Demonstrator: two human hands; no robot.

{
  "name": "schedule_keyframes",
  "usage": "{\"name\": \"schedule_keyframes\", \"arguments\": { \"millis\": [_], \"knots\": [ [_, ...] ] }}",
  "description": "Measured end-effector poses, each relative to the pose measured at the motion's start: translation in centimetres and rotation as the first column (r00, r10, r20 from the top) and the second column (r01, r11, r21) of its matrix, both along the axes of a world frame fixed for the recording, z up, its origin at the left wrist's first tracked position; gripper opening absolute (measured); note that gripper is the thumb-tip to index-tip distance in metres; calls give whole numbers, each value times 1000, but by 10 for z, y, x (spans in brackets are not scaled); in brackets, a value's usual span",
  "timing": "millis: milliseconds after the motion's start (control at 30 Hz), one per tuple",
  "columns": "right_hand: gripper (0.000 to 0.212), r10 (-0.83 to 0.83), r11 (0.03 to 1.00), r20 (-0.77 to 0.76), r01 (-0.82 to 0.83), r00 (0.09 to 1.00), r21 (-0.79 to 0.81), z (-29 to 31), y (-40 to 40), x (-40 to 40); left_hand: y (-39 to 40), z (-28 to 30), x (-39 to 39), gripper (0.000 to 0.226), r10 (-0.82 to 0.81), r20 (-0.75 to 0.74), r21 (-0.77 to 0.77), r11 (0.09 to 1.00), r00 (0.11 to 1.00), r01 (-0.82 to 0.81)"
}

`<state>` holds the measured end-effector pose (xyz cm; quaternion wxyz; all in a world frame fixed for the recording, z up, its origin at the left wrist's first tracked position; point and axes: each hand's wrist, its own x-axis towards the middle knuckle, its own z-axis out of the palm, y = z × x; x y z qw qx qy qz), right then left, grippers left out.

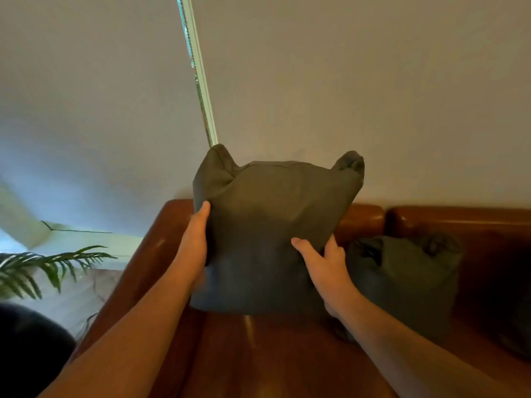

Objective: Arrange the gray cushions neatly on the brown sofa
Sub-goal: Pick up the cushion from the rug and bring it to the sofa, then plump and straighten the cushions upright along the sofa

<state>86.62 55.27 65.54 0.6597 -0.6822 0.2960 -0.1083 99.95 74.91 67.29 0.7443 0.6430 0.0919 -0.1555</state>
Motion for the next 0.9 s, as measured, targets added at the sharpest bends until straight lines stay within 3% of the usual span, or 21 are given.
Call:
{"name": "schedule_keyframes", "arguments": {
  "millis": [200, 333, 500, 633, 700, 800, 900],
  "knots": [
    [102, -1, 1000, -23, 0, 1000, -25, -68, -2, 19, 0, -71, 21, 105, 11, -69, 7, 1000, 998, -11],
    [101, -16, 996, -40, 12, 999, -90, -120, 3, 34, 5, -130, 32, 59, -4, -64, -14, 1000, 998, 3],
    [110, -55, 992, -54, 49, 997, -116, -185, 23, 39, 19, -205, 43, 85, 29, -56, -77, 996, 998, -33],
    [115, -72, 993, -110, 60, 991, -105, -226, 41, 45, 34, -247, 57, 65, 52, -34, -64, 996, 998, -54],
    [109, -64, 994, -110, 53, 992, -98, -246, 48, 49, 42, -268, 66, 75, 45, -15, -46, 998, 999, -46],
    [96, -92, 992, -120, 81, 988, -93, -272, 52, 58, 44, -296, 79, 110, 12, -3, -56, 998, 1000, -12],
    [101, -81, 991, -172, 61, 982, -116, -292, 38, 69, 36, -325, 87, 114, -4, -57, -79, 997, 998, -1]
  ]
}}
